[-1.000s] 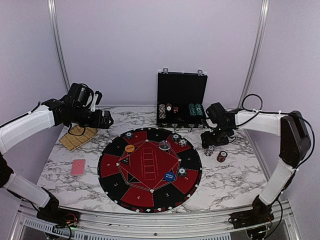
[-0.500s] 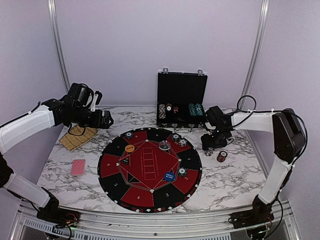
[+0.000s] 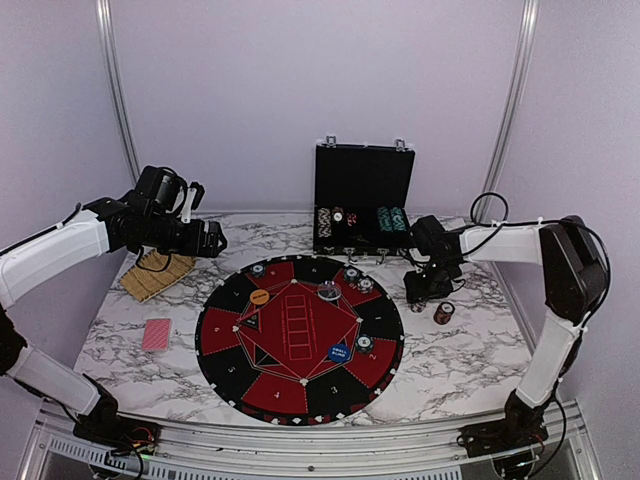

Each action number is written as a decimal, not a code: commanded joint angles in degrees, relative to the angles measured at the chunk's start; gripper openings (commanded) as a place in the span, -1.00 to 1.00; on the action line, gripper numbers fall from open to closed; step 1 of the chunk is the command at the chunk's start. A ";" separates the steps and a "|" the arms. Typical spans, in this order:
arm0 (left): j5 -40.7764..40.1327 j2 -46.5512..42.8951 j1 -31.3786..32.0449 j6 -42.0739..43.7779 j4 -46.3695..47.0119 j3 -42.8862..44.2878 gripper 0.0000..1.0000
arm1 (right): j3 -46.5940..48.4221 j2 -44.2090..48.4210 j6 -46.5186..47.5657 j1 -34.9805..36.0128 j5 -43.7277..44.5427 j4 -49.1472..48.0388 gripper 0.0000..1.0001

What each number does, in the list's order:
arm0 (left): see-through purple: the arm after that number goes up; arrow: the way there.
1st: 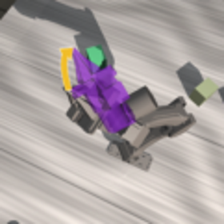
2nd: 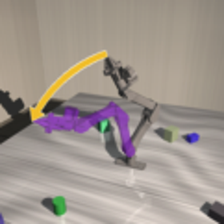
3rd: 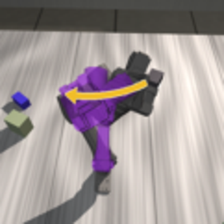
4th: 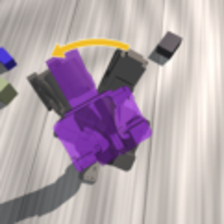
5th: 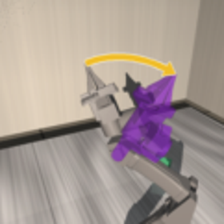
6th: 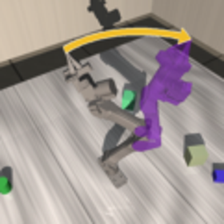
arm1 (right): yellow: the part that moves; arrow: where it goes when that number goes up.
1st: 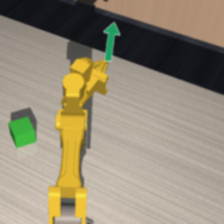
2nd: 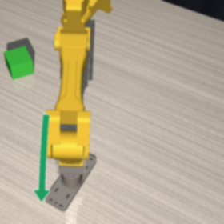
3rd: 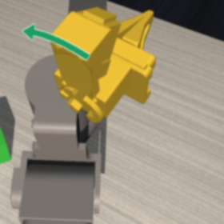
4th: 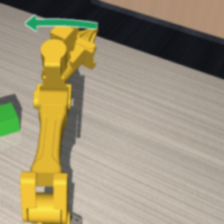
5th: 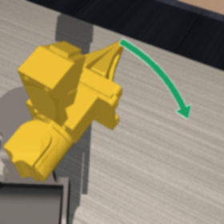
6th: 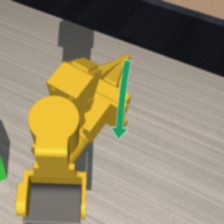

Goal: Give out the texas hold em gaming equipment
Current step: Pick up the pile of poker chips from the pile of poker chips.

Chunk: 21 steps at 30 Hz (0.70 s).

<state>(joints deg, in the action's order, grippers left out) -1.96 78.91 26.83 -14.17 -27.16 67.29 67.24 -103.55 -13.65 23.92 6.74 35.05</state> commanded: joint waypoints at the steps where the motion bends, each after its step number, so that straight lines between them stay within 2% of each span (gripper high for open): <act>1: 0.11 -0.08 -0.32 -0.13 1.07 -0.51 0.98 | 0.43 -0.43 -0.17 -0.45 0.38 -0.73 0.00; 12: 0.12 -0.17 -0.29 -0.07 1.12 -0.49 0.98 | 1.23 0.26 -0.24 -0.37 0.50 0.16 -0.30; 21: -0.07 -0.39 -0.31 -0.08 1.09 -0.49 0.98 | 3.07 1.48 -0.15 -0.37 1.35 1.42 -0.36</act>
<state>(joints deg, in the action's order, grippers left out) -1.96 78.91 26.83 -14.15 -27.16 67.29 67.46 -103.55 -13.65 23.92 6.85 35.44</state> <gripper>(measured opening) 0.989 0.409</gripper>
